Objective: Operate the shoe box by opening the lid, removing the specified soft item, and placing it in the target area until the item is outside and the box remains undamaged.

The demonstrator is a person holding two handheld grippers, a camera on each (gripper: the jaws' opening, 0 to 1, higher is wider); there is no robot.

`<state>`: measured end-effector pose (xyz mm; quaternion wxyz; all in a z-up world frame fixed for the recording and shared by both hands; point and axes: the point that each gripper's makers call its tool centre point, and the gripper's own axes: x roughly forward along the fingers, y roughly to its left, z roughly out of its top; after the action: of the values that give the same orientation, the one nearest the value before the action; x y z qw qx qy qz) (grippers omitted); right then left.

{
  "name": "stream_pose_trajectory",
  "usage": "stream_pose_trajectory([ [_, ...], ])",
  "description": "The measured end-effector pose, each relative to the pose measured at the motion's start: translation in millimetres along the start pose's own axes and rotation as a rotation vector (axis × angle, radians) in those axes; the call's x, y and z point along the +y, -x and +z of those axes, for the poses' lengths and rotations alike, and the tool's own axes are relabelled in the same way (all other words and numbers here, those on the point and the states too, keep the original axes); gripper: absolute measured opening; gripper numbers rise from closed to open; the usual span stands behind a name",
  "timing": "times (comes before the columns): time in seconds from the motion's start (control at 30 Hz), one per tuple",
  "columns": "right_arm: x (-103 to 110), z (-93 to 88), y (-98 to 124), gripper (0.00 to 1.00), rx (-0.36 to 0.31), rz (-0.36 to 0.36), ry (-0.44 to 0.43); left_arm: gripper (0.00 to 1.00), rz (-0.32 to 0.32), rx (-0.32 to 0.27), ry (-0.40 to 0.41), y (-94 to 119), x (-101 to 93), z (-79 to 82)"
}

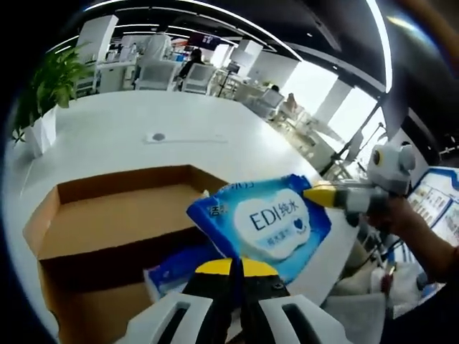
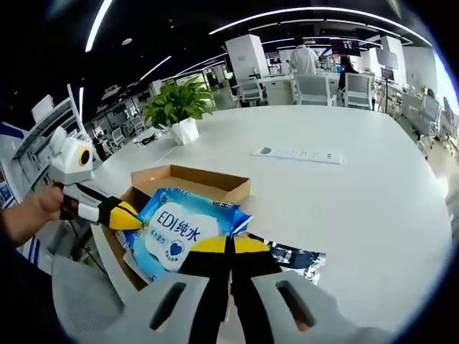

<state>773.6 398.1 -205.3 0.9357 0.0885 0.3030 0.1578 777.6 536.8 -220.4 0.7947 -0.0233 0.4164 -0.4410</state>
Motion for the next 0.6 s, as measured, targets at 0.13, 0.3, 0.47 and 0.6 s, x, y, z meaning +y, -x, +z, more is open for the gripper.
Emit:
stream_pose_trajectory([
  [0.13, -12, 0.7, 3, 0.0, -0.003, -0.013, -0.011, 0.0, -0.009, 0.01, -0.016, -9, -8.0, 1.1],
  [0.3, -26, -1.1, 8, 0.0, -0.006, -0.035, -0.027, 0.0, -0.021, 0.016, -0.024, -20, -16.4, 4.3],
  [0.47, -41, -2.5, 11, 0.0, -0.01, -0.053, -0.043, 0.0, -0.035, 0.026, -0.036, -30, -25.8, 6.7],
  [0.6, -50, -5.8, 16, 0.0, -0.008, -0.071, -0.053, 0.01, -0.046, 0.035, -0.042, -39, -32.4, 7.7],
])
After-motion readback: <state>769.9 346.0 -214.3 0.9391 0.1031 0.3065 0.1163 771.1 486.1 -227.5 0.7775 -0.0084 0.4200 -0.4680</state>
